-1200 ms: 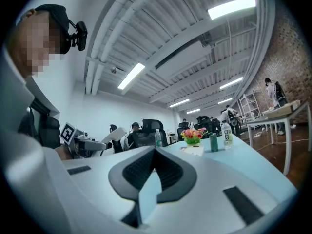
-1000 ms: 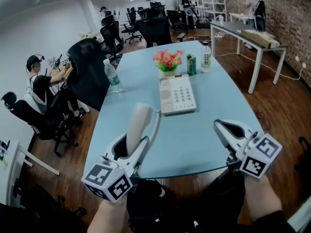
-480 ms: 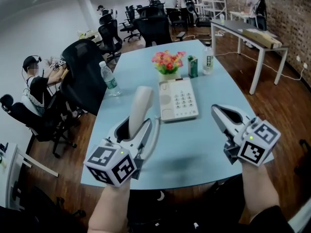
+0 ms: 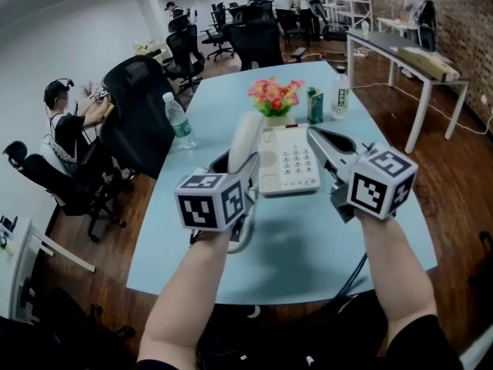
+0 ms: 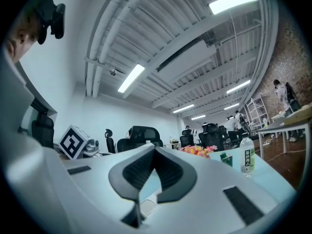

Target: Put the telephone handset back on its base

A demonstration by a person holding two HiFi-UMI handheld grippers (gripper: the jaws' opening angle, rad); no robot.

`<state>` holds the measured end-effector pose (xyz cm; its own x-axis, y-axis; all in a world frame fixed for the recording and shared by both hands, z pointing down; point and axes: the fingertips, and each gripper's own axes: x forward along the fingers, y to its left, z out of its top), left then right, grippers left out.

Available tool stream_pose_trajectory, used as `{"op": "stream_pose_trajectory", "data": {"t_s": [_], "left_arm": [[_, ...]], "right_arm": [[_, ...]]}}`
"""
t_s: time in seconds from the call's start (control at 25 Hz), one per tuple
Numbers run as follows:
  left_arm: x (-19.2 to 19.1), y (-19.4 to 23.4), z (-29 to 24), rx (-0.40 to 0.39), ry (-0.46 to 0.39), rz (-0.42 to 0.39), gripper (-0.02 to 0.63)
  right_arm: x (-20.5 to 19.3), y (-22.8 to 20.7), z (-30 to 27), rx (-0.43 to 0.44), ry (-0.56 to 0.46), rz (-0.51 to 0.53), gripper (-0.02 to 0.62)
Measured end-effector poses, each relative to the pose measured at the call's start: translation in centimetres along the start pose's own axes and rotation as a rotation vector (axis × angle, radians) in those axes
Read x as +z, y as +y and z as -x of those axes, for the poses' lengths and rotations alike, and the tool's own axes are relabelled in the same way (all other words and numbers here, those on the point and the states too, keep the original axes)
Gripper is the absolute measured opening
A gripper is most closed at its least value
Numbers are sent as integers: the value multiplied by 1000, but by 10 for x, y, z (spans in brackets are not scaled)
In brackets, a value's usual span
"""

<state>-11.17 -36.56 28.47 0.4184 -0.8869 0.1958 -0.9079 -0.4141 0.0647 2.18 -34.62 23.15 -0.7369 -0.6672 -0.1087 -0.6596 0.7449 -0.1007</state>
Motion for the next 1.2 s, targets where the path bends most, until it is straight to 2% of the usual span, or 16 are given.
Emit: {"op": "stream_pose_trajectory", "data": {"t_s": [0.2,0.28,0.52,0.68,1.04,1.2], "left_arm": [[-18,16,-52,71,57,157,213],[-27,20,-72,98,86,184,213],[-47,26,-109,213,169,157,213],[-58,34,-116,286,199,135,215],[-81,28,-126,329,304,132,215],[-82,32,-128,355,323,124,216]], "right_arm": [[-19,-11,-21,-13,21,5,17],[-30,-18,-21,-24,37,4,17],[-41,-36,-16,-22,26,-96,17],[-43,-38,-12,-18,29,-112,17],[-47,-38,-11,-17,36,-116,17],[-47,-40,-11,-26,38,-119,17]]}}
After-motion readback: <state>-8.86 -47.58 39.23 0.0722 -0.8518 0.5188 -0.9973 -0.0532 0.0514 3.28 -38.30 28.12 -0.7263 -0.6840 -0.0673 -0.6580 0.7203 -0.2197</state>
